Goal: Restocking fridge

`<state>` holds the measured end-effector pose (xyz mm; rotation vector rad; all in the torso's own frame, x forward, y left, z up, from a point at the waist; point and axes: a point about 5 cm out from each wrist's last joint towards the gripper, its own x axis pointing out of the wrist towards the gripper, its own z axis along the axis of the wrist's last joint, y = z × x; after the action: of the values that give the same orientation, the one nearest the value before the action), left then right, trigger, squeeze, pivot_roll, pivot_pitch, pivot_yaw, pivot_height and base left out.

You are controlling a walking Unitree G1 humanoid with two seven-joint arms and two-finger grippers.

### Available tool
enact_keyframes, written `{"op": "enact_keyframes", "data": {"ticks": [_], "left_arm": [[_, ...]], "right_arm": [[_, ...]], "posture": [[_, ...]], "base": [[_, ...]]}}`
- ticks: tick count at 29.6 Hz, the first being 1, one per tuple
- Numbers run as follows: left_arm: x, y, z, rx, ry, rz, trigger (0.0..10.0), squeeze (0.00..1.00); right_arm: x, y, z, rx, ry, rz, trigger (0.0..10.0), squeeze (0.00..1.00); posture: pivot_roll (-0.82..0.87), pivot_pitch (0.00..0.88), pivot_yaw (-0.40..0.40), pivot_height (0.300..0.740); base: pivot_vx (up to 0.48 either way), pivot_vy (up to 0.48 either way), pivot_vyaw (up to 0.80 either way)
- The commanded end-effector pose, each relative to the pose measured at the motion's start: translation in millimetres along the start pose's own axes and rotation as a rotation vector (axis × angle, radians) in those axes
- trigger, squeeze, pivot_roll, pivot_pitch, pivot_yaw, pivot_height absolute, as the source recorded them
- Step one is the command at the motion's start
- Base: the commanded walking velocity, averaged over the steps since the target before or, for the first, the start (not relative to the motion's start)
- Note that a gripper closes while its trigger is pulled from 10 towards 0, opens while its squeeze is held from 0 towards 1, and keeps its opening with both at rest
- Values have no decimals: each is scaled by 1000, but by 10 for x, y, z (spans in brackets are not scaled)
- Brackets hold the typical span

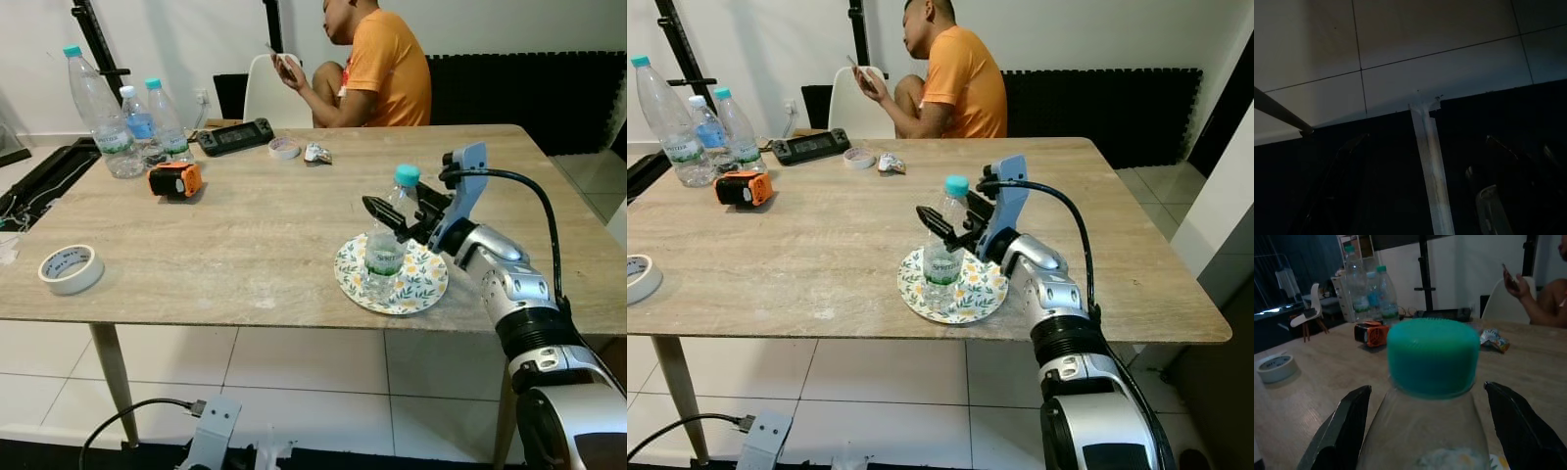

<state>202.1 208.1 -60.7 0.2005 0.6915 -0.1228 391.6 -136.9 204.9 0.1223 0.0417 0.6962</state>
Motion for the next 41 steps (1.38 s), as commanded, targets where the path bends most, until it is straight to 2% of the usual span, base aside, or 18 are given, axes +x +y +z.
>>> {"op": "enact_keyframes", "data": {"ticks": [1,9,12,19,26,34,41], "left_arm": [[-13,68,-30,-6,22,23,10000,0],[17,138,49,-2,20,29,10000,0],[23,167,77,6,15,28,10000,0],[31,186,108,-7,5,40,10000,0],[39,104,94,-1,9,15,10000,0],[34,115,48,-3,45,20,10000,0],[23,132,-6,-10,79,34,10000,0]], "right_arm": [[23,0,2,-10,34,-2,10000,0],[80,-2,142,-58,108,-11,10000,0],[76,-3,163,-83,141,-10,10000,0],[77,8,165,-80,196,-9,10000,0],[59,-1,230,-75,192,-19,10000,0],[32,-28,310,-79,188,-36,10000,0],[-19,-36,484,-105,170,-34,10000,0]], "posture": [[-110,91,-5,740],[-120,119,4,740],[-115,103,-2,740],[-117,93,3,740],[-121,98,11,740],[-118,88,12,740],[-128,81,17,740]], "base": [[0,0,0],[0,0,0],[0,0,0],[0,0,0],[0,0,0],[0,0,0],[0,0,0]]}}
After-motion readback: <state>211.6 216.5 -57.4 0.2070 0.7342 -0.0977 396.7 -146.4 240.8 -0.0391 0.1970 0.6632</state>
